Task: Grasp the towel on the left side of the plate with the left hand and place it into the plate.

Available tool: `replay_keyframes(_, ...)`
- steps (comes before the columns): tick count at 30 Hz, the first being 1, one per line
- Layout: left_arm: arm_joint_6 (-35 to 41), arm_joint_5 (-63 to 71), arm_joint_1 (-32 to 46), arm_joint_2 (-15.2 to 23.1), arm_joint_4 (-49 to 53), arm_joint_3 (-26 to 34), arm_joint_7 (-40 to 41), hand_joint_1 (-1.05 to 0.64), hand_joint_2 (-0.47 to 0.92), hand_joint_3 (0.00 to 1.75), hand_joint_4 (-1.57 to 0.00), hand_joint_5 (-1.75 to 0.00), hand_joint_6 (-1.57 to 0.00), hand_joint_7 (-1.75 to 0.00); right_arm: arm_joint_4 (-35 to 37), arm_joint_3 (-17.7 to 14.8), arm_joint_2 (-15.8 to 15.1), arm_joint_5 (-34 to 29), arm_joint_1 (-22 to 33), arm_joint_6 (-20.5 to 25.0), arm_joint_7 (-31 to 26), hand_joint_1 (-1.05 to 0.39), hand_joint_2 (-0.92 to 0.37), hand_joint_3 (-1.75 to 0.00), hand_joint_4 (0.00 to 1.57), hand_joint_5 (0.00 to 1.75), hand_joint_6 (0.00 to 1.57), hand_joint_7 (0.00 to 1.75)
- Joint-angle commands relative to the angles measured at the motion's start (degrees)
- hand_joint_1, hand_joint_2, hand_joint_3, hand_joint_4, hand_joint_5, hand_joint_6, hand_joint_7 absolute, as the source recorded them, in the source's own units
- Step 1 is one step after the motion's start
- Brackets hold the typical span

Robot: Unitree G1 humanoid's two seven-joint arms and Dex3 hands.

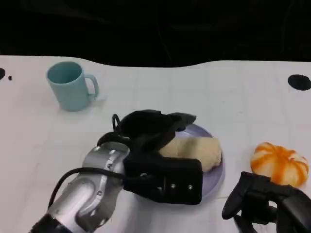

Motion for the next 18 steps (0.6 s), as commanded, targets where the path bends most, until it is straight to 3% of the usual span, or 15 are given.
replay_keyframes(1,-0.7,-3.4,2.7,3.1,-6.2,3.2,-3.7,-0.65,0.92,0.17,-0.18,-0.54,-0.26,-0.03,0.1,0.2,0.0,0.0,-0.2,0.4,-0.5,-0.07,-0.59,-1.09,0.73,1.75,0.63,1.45)
replay_keyframes(4,-1.2,-7.8,5.9,4.1,-10.9,6.9,-4.3,-0.57,0.92,0.18,-0.23,-0.59,-0.33,-0.06,0.3,0.2,0.2,-0.2,-0.5,0.2,-0.7,-0.06,-0.59,-1.1,0.72,1.75,0.63,1.45)
replay_keyframes(10,-7.1,-21.9,14.5,4.8,-16.2,15.9,-3.7,-0.39,0.92,0.18,-0.45,-0.71,-0.54,-0.14,0.3,0.2,0.0,-0.1,-0.7,0.3,-0.6,-0.07,-0.58,-1.1,0.72,1.75,0.63,1.45)
replay_keyframes(14,-9.5,-35.7,21.2,3.1,-19.1,22.5,-4.6,-0.26,0.92,0.18,-0.54,-1.04,-0.76,-0.22,-0.3,0.4,-0.1,-0.1,-0.3,0.7,-0.6,-0.06,-0.57,-1.11,0.72,1.75,0.63,1.45)
replay_keyframes(18,-7.8,-46.1,26.3,2.3,-23.4,27.1,-5.6,-0.2,0.92,0.27,-0.62,-1.19,-0.84,-0.29,-0.2,0.4,0.0,0.2,-0.3,0.5,-0.5,-0.06,-0.58,-1.1,0.72,1.75,0.63,1.45)
